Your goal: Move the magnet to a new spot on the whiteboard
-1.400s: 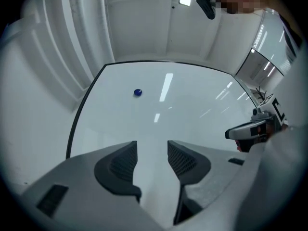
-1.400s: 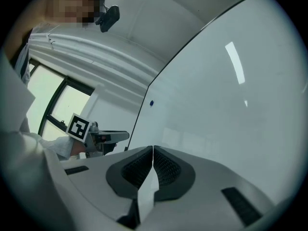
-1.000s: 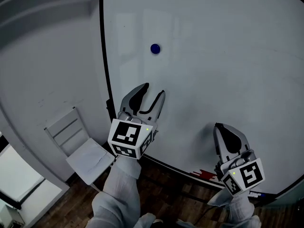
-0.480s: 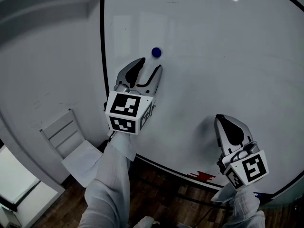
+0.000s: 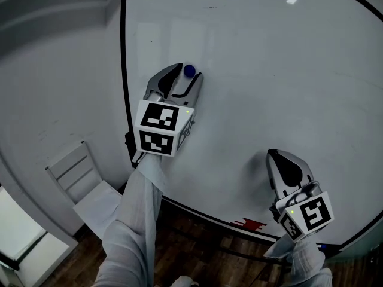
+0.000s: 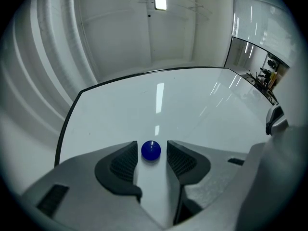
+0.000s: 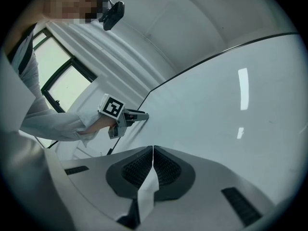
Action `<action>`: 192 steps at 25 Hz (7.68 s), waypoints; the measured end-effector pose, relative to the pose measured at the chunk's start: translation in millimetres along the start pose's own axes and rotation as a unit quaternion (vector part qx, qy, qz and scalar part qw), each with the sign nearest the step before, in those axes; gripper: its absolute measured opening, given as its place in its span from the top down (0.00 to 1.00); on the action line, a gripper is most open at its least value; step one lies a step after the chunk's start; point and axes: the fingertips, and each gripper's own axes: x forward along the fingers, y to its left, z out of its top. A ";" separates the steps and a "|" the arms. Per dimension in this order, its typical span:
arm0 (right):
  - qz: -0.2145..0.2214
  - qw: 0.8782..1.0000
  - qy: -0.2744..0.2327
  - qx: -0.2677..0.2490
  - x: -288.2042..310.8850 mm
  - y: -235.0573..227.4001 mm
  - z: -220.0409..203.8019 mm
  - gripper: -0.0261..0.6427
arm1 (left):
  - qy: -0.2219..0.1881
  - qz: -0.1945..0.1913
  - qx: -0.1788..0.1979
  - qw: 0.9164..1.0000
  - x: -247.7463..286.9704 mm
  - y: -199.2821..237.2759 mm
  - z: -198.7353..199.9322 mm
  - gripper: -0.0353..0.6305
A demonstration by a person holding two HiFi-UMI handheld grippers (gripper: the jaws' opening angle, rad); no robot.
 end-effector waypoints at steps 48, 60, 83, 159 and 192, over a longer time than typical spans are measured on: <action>-0.012 0.999 -0.005 0.032 -30.2 -8.4 -24.8 0.92 | 0.061 0.015 0.008 0.998 -78.5 -28.9 -42.5 0.76; -0.044 0.998 0.021 0.042 -96.2 -9.5 -47.4 0.92 | 0.077 -0.040 -0.035 0.996 -116.2 -126.4 -65.6 0.76; -0.073 0.990 0.093 0.083 -157.3 -52.1 -117.4 0.92 | 0.151 -0.065 -0.074 0.984 -96.5 -244.8 -150.4 0.76; -0.130 0.973 0.136 0.137 -210.9 -50.1 -155.3 0.92 | 0.193 -0.101 -0.164 0.962 -141.0 -278.5 -166.1 0.56; -0.254 0.914 0.235 0.214 -358.2 0.0 -242.5 0.92 | 0.260 -0.200 -0.262 0.908 -246.0 -412.2 -203.4 0.88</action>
